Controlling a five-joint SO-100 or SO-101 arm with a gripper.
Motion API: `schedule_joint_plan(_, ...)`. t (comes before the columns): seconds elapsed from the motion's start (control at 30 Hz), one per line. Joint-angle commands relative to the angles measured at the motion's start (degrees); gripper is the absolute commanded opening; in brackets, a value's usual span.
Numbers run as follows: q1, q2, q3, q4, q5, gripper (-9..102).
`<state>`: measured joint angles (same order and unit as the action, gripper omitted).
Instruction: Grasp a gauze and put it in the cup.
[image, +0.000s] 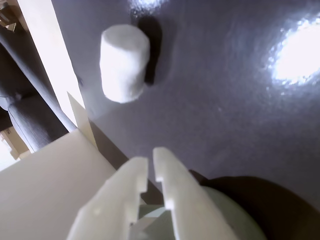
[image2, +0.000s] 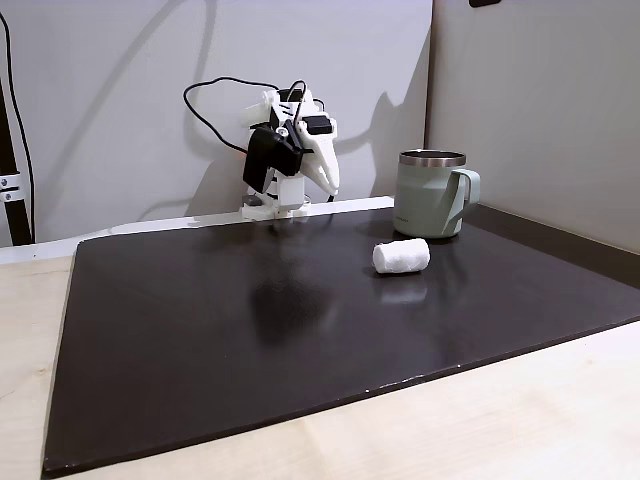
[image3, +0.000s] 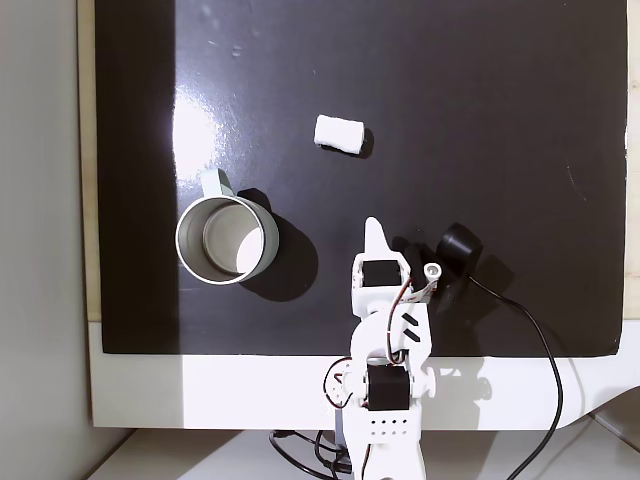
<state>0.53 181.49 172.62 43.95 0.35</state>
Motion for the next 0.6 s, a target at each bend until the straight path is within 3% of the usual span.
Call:
schedule_joint_plan(0.0,-0.26,0.53,-0.44,-1.49,0.18,0)
schedule_joint_plan(0.4,-4.66,0.26,-11.87,6.5,4.48,0)
schedule_joint_plan(0.57,-6.86,-8.88,-22.41,9.84,7.03,0)
